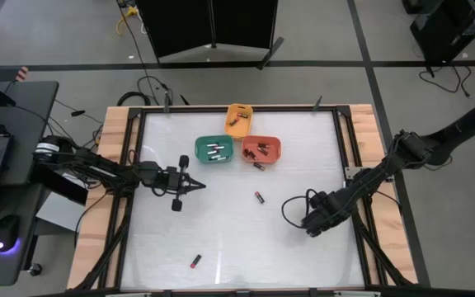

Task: Sort batteries
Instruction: Put the brown battery into the orange bin

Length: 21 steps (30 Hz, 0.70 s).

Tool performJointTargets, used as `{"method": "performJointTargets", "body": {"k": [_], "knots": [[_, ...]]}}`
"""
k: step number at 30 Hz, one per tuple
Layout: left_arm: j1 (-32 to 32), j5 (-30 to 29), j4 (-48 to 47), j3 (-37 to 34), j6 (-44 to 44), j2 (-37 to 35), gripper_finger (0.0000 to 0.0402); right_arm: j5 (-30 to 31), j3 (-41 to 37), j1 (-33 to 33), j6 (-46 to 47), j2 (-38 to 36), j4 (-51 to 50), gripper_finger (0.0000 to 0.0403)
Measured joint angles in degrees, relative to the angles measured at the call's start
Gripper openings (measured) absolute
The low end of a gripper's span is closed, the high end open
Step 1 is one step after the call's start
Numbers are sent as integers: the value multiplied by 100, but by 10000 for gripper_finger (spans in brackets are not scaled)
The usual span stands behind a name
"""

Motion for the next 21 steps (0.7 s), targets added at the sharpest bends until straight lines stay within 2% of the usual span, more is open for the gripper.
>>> {"method": "performJointTargets", "body": {"k": [4,8,13,21], "knots": [[0,0,-1,0,2,0,17,178,-148,-9,213,-3,192,192],[0,0,-28,0,2,0,17,355,-514,-13,238,-1,958,198],[0,0,-31,0,-5,0,17,451,-703,-24,266,-33,1242,182],[0,0,-39,2,-12,0,17,451,-710,-26,-222,-22,1260,137]]}}
